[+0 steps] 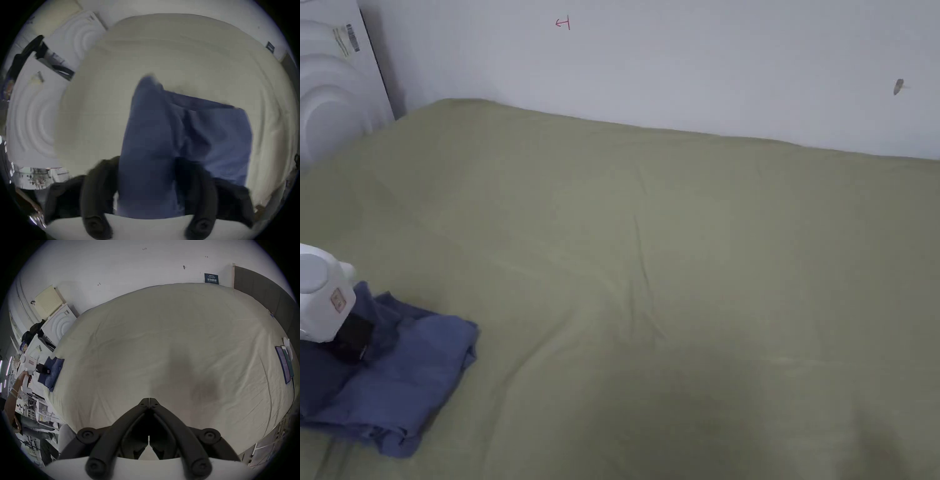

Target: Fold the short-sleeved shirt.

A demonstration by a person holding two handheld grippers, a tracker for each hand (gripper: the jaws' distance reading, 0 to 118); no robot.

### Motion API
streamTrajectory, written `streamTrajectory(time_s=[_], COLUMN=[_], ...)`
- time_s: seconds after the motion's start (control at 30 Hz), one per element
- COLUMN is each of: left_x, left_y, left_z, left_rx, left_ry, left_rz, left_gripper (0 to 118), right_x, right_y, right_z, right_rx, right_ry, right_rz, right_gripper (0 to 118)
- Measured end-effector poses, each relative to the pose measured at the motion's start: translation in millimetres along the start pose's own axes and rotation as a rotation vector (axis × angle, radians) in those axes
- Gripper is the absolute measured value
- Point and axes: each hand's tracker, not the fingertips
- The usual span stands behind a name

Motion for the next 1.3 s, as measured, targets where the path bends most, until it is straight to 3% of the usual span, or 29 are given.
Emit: streamTrajectory(time_s=[0.07,0.2,0.33,0.37,0.43,0.47,0.5,0.57,0.77,0.9,1.03,1.13,1.23,1.3], left_x=[-9,-11,18,30,62,82,98,126,182,205,221,231,237,250], left_y=[-5,-18,-28,-33,-42,-48,-53,-61,-89,-116,-141,-155,-181,-195], left_z=[6,30,58,68,87,99,110,126,193,243,290,318,346,361], left_rx=[0.039,0.083,0.119,0.14,0.213,0.267,0.314,0.326,0.521,0.653,0.782,0.825,0.921,1.018], left_ry=[-0.012,-0.195,-0.359,-0.392,-0.408,-0.334,-0.292,-0.339,-0.353,-0.361,-0.297,-0.326,-0.455,-0.375], left_rz=[0.071,0.199,0.178,0.158,0.131,0.108,0.071,0.049,0.065,0.094,0.118,0.163,0.23,0.157], left_gripper=[86,86,79,70,3,0,0,0,0,0,0,0,0,0], right_x=[-3,-10,-11,-10,-10,-7,-6,-5,-2,-11,-21,-34,-45,-53], right_y=[-1,-2,-1,-1,-2,-2,-2,-2,3,8,13,18,25,25], right_z=[-2,-5,-1,1,5,7,10,18,50,81,115,150,181,200], right_rx=[-0.01,-0.021,-0.005,0.001,0.011,0.018,0.024,0.046,0.157,0.281,0.419,0.527,0.626,0.723], right_ry=[0.003,0.004,0.03,0.036,0.044,0.05,0.056,0.068,0.056,-0.008,-0.066,-0.121,-0.172,-0.179], right_rz=[0.012,0.035,0.033,0.03,0.023,0.019,0.014,0.007,0.021,0.092,0.072,0.079,0.121,0.189], right_gripper=[0,0,0,0,0,0,0,0,0,0,0,0,0,0])
